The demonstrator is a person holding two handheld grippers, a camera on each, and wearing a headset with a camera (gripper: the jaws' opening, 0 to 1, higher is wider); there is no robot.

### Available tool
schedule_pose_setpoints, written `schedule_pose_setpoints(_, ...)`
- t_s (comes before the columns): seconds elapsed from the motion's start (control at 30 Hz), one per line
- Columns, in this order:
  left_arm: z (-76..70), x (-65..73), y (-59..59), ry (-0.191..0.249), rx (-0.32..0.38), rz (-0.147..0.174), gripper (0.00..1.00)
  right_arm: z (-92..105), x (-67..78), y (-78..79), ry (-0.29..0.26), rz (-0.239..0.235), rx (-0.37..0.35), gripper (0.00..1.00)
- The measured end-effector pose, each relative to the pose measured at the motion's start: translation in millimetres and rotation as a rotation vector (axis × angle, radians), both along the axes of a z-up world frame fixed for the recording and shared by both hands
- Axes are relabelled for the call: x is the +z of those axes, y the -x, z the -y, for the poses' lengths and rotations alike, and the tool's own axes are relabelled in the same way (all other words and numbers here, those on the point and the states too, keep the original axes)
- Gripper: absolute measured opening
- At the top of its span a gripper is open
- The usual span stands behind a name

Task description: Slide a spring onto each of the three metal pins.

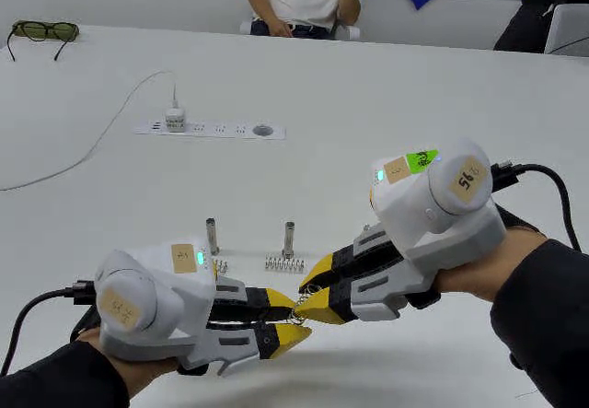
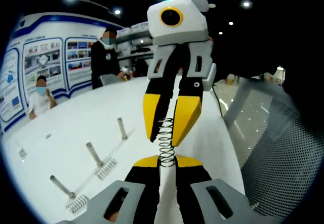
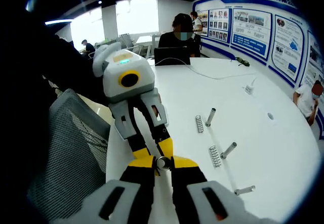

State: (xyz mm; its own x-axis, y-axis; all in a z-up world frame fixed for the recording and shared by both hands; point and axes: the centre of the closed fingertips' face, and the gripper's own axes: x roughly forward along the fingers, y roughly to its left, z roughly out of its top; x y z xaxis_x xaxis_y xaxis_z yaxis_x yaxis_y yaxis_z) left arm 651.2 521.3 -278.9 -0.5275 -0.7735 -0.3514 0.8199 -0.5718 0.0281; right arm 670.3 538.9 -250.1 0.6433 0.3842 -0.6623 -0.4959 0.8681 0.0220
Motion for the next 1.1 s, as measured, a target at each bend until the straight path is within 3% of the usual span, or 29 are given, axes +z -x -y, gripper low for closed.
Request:
schedule_pose_setpoints(0.13,0.9,3.0,-4.5,0.009,0.021,-0.034,0.10,2.0,2.5,-1.9,0.005,0.015,-0.008,0.13)
schedule_pose_setpoints(0.4,1.4,5.9,-7.0,0.014,0.040,-0.061,0.10,5.9,5.3,-1.6,0.008,0.027,-0.025,0.14)
schedule_pose_setpoints(0.7,0.8,2.7,-5.3,0.004,0.036,-0.046,0.10,1.0,8.9,-5.2,-0.003,0.044,-0.014,0.12)
schedule_pose_setpoints(0.93,1.5,6.6,-7.1,0.008,0.053,-0.077,0.10,3.7,11.7,-6.2,-0.010,0.058,-0.025,0.13)
schedule_pose_setpoints(1.1,2.3,7.2,-7.9,0.012,0.060,-0.080,0.10,6.2,11.6,-5.5,-0.016,0.060,-0.039,0.14)
